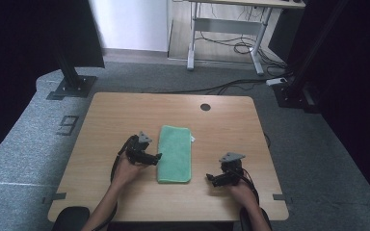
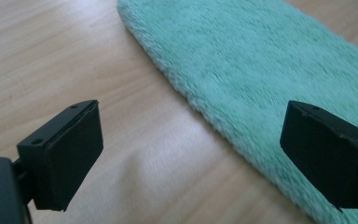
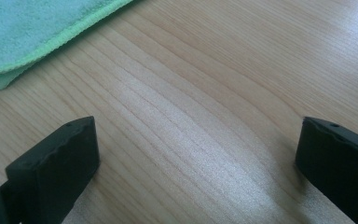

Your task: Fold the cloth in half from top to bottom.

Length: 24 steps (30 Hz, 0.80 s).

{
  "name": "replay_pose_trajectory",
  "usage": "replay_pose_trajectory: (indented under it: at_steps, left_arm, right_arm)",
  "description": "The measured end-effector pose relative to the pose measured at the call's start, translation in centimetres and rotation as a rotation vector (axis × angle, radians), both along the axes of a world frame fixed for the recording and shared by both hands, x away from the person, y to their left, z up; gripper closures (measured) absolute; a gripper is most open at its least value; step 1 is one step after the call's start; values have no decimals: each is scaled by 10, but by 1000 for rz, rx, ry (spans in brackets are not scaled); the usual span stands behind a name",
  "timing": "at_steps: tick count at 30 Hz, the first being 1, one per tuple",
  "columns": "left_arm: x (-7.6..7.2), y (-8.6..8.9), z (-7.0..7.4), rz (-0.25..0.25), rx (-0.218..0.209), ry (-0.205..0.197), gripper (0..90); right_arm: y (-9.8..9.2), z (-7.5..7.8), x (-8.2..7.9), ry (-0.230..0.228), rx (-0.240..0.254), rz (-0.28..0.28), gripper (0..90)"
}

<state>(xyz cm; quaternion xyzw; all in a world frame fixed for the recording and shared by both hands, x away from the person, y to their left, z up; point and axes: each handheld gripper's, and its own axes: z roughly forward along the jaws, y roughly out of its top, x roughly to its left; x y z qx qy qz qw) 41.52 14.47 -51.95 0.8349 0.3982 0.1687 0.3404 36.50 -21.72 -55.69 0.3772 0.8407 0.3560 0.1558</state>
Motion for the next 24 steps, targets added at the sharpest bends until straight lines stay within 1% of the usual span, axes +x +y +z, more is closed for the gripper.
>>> replay_pose_trajectory:
  at_steps: [2,5,8,9,11,12,15,18,20,22,24]
  left_arm:
    - [6,-1,-2,11,-3,4,58]
    - [14,-2,-6,27,6,8,58]
    - [20,-4,-12,38,6,22,58]
    - [22,-5,-14,39,15,25,58]
    - [24,-8,-19,51,50,28,58]
    - [25,-9,-23,50,62,35,57]
    - [25,-6,-26,54,35,44,55]
    - [26,-5,-27,56,18,52,56]
    - [26,-4,-27,54,13,54,56]
    - [26,-4,-28,53,10,55,55]
    - [26,-4,-28,52,10,55,55]
  right_arm:
    - [0,0,0,0,0,0,0]
    - [0,0,0,0,0,0,0]
    - [0,0,0,0,0,0,0]
    - [0,0,0,0,0,0,0]
    - [0,0,0,0,0,0,0]
    - [0,0,0,0,0,0,0]
    - [0,0,0,0,1,1,0]
    - [0,0,0,0,0,0,0]
    - [2,0,0,1,4,-19,0]
    - [7,1,1,12,15,-17,9]
    - [14,4,3,21,39,-8,29]
